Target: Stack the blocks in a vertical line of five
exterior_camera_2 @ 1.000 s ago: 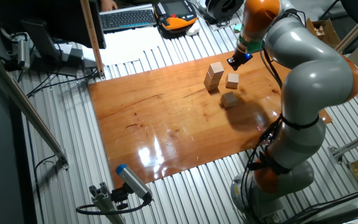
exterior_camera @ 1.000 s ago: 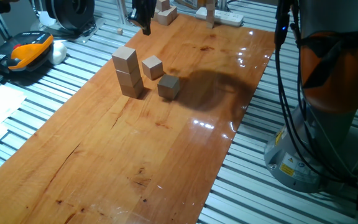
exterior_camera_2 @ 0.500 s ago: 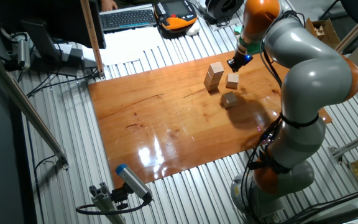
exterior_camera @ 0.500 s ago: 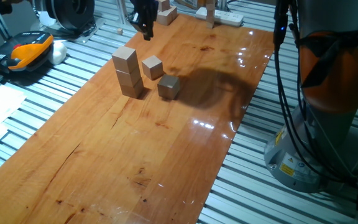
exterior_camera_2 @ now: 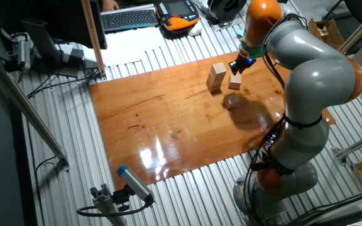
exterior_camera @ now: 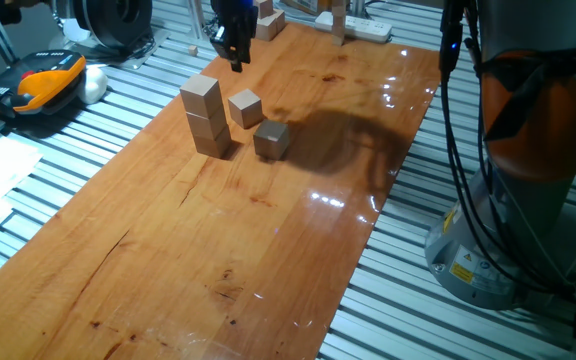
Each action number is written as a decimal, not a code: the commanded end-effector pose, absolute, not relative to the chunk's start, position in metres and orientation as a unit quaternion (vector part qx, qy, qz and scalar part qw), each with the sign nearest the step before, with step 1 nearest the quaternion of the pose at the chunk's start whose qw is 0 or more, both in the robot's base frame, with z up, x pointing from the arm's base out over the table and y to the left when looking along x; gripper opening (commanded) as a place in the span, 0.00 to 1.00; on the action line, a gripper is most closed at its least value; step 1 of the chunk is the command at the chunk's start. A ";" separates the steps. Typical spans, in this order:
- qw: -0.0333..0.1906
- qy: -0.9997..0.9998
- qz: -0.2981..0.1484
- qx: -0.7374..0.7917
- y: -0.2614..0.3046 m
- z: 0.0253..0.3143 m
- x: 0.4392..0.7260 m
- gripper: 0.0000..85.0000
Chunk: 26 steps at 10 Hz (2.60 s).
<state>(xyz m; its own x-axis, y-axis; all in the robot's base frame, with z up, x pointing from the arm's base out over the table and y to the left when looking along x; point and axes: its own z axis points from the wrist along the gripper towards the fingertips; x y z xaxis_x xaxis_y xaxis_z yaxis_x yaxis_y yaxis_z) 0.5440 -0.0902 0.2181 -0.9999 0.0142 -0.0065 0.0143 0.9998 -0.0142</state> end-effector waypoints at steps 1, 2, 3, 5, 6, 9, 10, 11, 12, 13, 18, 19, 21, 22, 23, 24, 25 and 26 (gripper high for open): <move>0.006 1.000 -0.008 0.011 -0.089 0.215 0.542 0.40; 0.006 1.000 -0.007 0.012 -0.089 0.213 0.541 0.40; 0.006 1.000 -0.008 0.012 -0.089 0.210 0.540 0.40; 0.005 1.000 -0.008 0.016 -0.089 0.206 0.537 0.60; 0.007 1.000 -0.009 0.020 -0.089 0.203 0.535 0.60; 0.013 1.000 -0.005 0.027 -0.092 0.186 0.525 0.60; 0.015 0.999 -0.003 0.031 -0.093 0.181 0.523 0.80; 0.015 0.999 0.000 0.033 -0.093 0.176 0.521 0.80; 0.009 0.999 0.001 0.035 -0.092 0.171 0.521 0.80; 0.003 0.999 0.000 0.036 -0.089 0.165 0.520 0.80; -0.013 0.999 -0.003 0.033 -0.084 0.142 0.517 0.80; -0.013 1.000 -0.009 0.020 -0.083 0.138 0.517 0.80; -0.008 1.000 -0.005 -0.013 -0.081 0.133 0.512 0.60; 0.000 1.000 0.001 -0.020 -0.079 0.130 0.508 0.60; 0.004 1.000 0.002 -0.021 -0.079 0.128 0.503 0.60; 0.003 1.000 0.006 -0.022 -0.081 0.129 0.499 0.60; 0.003 1.000 0.004 -0.026 -0.084 0.131 0.494 0.60; 0.003 1.000 -0.001 -0.029 -0.085 0.130 0.492 0.60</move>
